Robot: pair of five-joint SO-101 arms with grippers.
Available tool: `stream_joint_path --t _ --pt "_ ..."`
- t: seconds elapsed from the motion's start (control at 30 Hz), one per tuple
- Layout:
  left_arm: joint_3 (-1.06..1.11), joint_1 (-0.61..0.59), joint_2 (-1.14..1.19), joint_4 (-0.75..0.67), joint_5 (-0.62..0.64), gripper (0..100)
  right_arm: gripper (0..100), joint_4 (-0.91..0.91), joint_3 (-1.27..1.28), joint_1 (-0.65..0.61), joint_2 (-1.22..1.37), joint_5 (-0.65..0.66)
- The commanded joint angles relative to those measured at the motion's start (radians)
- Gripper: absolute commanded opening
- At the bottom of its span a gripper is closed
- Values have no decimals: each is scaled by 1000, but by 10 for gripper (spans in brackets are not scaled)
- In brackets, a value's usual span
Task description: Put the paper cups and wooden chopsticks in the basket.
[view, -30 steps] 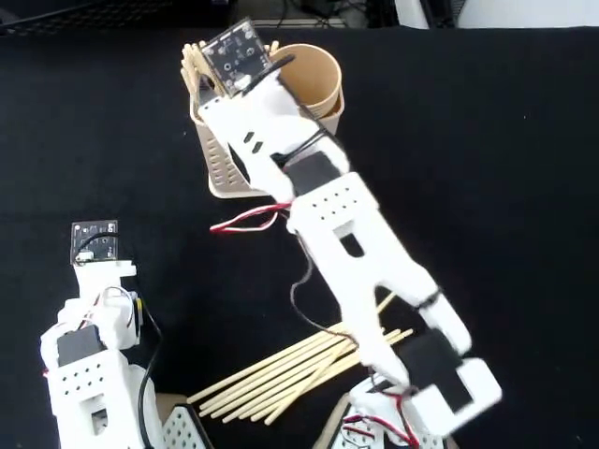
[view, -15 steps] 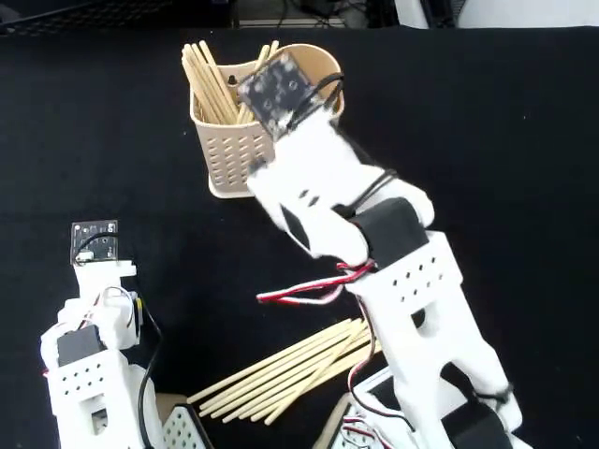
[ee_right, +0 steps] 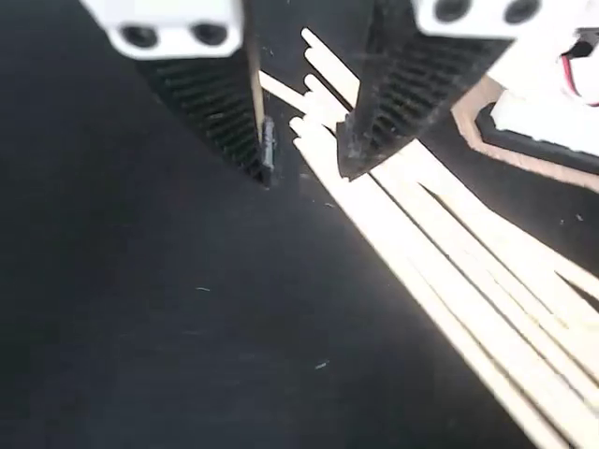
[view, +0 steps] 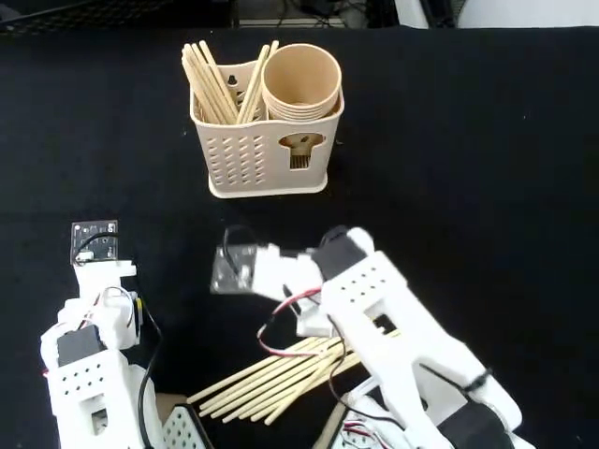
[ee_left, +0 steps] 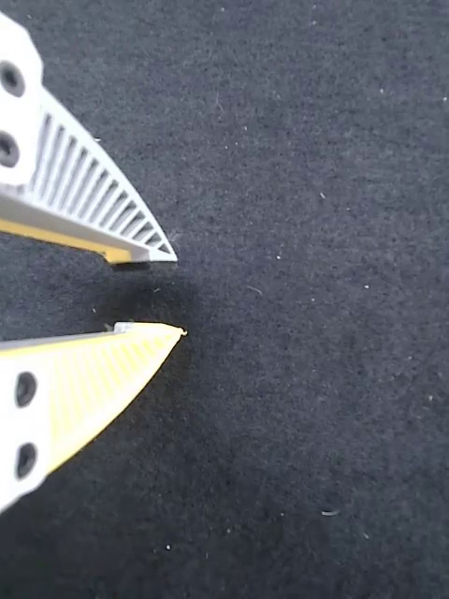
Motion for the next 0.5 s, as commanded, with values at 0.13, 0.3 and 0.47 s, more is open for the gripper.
stream_joint_path --t 0.13,0.3,0.47 --pt "-4 15 -11 -15 5 120 265 -35 130 -6 -21 34" --pt "-4 15 -11 -17 5 120 309 -94 209 -6 -21 103" --pt "-4 15 -11 -17 5 120 310 -167 297 -40 -21 140"
